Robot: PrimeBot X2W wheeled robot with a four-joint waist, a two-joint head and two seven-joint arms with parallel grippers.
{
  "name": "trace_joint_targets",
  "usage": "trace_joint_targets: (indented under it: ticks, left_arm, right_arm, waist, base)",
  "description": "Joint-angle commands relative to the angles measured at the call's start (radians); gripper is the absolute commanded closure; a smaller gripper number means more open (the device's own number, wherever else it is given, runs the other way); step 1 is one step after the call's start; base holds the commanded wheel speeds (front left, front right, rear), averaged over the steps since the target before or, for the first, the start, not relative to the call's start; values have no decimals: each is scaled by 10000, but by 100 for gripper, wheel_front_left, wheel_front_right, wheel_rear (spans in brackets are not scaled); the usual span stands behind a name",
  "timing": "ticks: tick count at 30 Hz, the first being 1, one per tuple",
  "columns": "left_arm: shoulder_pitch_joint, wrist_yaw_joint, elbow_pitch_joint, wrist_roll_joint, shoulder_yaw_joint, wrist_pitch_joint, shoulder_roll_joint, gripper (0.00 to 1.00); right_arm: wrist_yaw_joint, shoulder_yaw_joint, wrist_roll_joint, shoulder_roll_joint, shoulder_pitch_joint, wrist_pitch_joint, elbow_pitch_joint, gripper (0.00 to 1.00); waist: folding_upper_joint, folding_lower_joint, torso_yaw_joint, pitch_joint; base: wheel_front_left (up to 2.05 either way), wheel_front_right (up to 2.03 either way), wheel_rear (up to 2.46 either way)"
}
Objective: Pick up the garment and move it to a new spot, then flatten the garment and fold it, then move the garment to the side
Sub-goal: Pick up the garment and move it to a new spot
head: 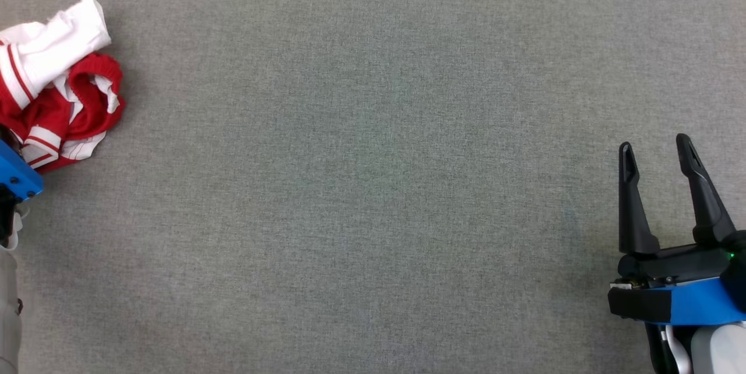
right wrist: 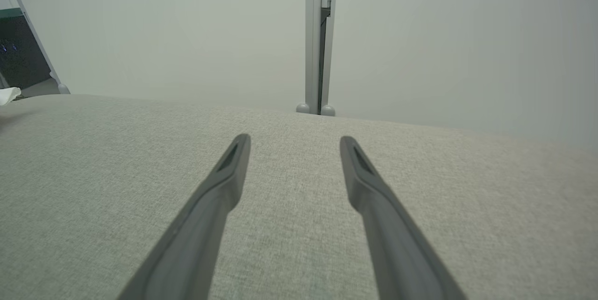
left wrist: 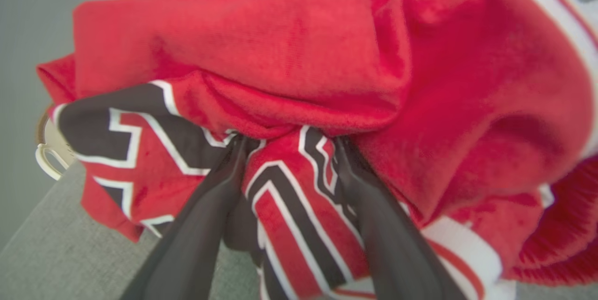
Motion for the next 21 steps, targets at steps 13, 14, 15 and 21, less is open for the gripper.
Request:
trace_joint_targets:
  ticks: [13, 14, 15, 21]
  left_arm:
    - [-513, -64, -552, 79, -865, -1936, 281, 100]
    - [-581, -64, -685, 92, -988, -2124, 267, 100]
    - [-654, -63, -839, 126, -1152, -2305, 278, 100]
    - [-1291, -63, -2262, 101, -2196, -3062, 248, 100]
  right_arm:
    - [19, 92, 208, 170, 187, -132, 457, 0]
    - [19, 106, 221, 186, 224, -142, 521, 0]
    - [19, 125, 251, 198, 251, -147, 577, 0]
    - [20, 274, 419, 262, 359, -207, 896, 0]
  waist:
    - [-2, 1, -121, -990]
    - [-2, 1, -116, -1128]
    - [-2, 1, -121, -1234]
    - [-2, 1, -306, -1887]
  base:
    - [0, 0, 0]
    - [0, 0, 0]
    - [0, 0, 0]
    - [0, 0, 0]
